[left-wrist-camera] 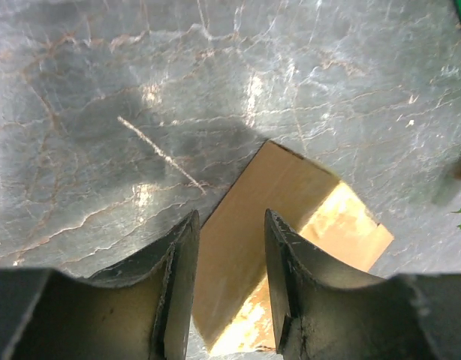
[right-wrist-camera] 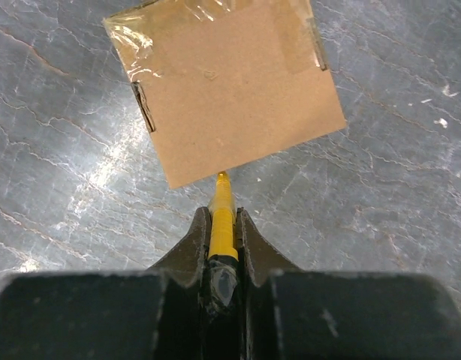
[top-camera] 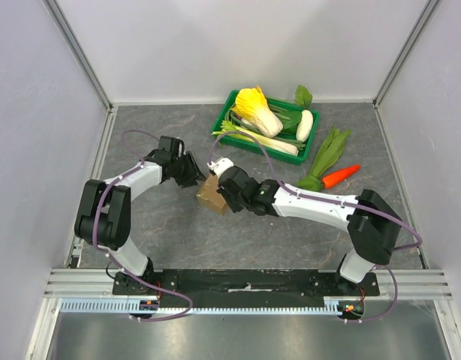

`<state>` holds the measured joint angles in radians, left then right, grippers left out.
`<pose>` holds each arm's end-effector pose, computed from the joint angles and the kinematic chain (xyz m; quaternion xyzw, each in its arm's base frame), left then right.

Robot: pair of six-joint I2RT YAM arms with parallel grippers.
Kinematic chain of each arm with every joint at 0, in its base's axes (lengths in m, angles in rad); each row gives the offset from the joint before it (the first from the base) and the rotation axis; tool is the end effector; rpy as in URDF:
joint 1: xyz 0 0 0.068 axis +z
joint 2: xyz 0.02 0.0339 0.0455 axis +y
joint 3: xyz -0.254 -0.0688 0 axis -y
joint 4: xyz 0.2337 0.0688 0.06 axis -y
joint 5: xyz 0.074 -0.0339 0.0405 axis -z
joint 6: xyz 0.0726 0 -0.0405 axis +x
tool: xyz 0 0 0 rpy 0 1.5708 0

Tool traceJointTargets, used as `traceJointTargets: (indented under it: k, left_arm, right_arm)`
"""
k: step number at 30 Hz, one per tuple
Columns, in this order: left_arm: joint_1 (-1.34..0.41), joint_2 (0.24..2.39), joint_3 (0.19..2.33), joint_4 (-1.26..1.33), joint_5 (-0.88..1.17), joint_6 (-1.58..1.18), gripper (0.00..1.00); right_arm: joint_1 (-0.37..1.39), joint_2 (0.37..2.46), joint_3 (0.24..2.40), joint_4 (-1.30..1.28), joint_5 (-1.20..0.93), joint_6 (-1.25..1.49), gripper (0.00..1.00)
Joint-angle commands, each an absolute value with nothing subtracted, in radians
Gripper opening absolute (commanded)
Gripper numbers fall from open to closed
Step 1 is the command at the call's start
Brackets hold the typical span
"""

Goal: Unpack the express box

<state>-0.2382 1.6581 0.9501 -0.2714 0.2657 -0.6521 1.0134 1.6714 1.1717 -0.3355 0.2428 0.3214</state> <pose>0.3249 -0.0985 0.1405 -0.1570 0.9359 -0.2387 0.2061 0.2139 0.3101 0.1998 -0.2732 0.8861 0.1322 0.3503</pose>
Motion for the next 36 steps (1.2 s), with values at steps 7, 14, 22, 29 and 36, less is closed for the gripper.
traceJointTargets:
  k: [7, 14, 22, 29, 36]
  left_arm:
    - [-0.241, 1.450, 0.960, -0.508, -0.072, -0.678, 0.48]
    - [-0.248, 1.224, 0.775, -0.503, 0.049, -0.767, 0.38]
    - [-0.264, 1.216, 0.680, -0.451, 0.253, -0.776, 0.32]
    - [-0.270, 1.368, 0.722, -0.353, 0.316, -0.732, 0.31]
    - [-0.270, 1.482, 0.833, -0.368, 0.308, -0.675, 0.31]
  right_arm:
    - [1.014, 1.405, 1.192, -0.499, 0.408, 0.353, 0.00]
    - [0.936, 1.576, 1.359, -0.445, 0.462, 0.269, 0.00]
    - [0.867, 1.868, 1.555, -0.431, 0.425, 0.253, 0.00]
    - [0.893, 1.853, 1.513, -0.454, 0.350, 0.325, 0.00]
    - [0.951, 1.723, 1.408, -0.483, 0.318, 0.399, 0.00]
